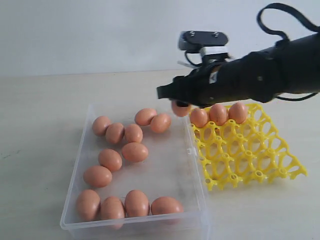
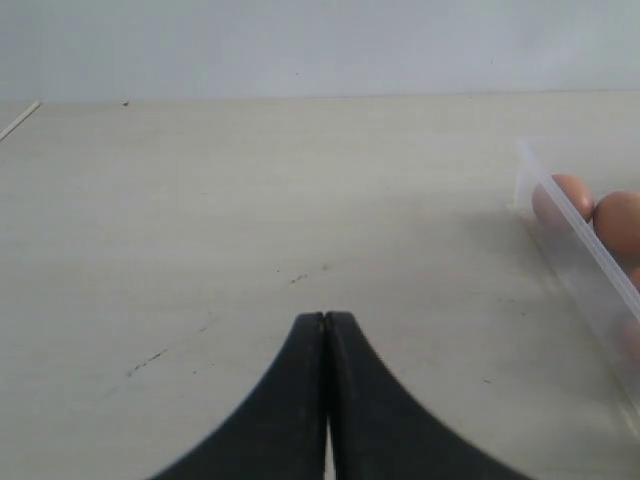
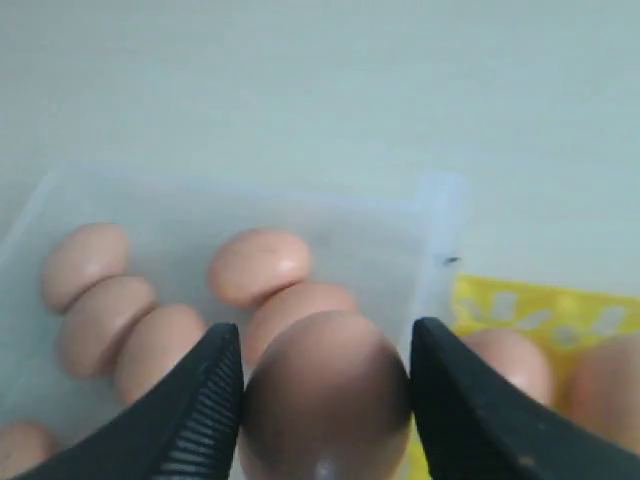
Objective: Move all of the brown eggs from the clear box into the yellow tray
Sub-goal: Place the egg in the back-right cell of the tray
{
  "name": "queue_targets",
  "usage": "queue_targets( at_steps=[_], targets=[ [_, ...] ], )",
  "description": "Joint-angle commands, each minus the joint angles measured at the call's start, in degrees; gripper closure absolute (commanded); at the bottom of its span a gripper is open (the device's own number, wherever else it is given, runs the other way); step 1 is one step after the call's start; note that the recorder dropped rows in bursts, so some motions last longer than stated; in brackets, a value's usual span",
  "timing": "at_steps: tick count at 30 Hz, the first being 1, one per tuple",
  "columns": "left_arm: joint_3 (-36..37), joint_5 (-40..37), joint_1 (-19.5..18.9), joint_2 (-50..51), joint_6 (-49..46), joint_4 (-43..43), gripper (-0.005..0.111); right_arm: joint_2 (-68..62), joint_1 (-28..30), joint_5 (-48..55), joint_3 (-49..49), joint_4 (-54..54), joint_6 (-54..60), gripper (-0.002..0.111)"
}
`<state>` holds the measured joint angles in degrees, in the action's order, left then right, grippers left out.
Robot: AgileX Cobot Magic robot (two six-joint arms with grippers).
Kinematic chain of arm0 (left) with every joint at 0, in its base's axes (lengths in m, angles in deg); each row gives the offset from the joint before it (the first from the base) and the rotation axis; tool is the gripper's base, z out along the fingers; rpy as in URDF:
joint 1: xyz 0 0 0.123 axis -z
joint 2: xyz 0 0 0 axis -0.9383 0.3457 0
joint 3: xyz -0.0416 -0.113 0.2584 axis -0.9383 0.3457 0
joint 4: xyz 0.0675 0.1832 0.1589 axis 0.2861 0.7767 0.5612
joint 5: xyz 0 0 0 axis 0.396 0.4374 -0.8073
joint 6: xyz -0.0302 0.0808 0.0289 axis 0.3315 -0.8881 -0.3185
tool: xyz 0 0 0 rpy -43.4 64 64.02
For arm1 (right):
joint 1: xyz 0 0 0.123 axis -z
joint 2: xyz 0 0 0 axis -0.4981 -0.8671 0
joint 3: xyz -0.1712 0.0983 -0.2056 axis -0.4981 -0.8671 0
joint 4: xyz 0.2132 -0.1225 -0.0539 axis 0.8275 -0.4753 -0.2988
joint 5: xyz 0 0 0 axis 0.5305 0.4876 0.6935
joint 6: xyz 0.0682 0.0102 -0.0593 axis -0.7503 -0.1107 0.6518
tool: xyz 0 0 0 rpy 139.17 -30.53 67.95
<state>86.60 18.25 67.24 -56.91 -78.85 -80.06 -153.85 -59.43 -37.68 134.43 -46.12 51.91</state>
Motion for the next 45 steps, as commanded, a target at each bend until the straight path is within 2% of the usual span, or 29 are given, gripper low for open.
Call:
queue_targets(
  at_steps=[1,8,12,19,28,32,37,40,45],
  targets=[
    [-0.23,0.80,0.29,-0.32,0.33,-0.32,0.107,2.65,7.25,-7.09,-5.17,-7.23,-2.05,0.108],
    [-0.23,0.80,0.29,-0.32,0.33,-0.32,0.107,1.91,18.17,-15.39,-7.90,-10.56,-2.05,0.108],
    [-0.23,0.80,0.29,-0.32,0.33,-0.32,0.107,-0.34,22.39,-19.04,-7.90,-10.56,-2.05,0.108],
    [-0.23,0.80,0.29,-0.32,0.33,-0.32,0.107,-6.11,25.75,-24.93,-7.90,-10.60,-2.08,0.108],
    [-0.23,0.80,0.29,-0.32,0.33,-0.32,0.107,-10.99,25.75,-25.25,-7.90,-9.91,-0.38,0.107],
    [-0.23,0.80,0.29,-0.32,0.33,-0.32,0.107,-10.99,25.75,-25.60,-7.90,-10.09,2.07,0.094],
    [-0.23,0.80,0.29,-0.32,0.33,-0.32,0.107,-10.99,25.75,-25.60,-7.90,-10.09,1.96,0.066],
    [-0.23,0.80,0.29,-0.32,0.33,-0.32,0.107,-10.99,25.75,-25.27,-7.90,-10.09,1.84,0.053],
    [-0.23,0.80,0.29,-0.32,0.33,-0.32,0.107,-9.21,25.75,-22.95,-7.90,-10.09,1.84,0.049]
  ],
)
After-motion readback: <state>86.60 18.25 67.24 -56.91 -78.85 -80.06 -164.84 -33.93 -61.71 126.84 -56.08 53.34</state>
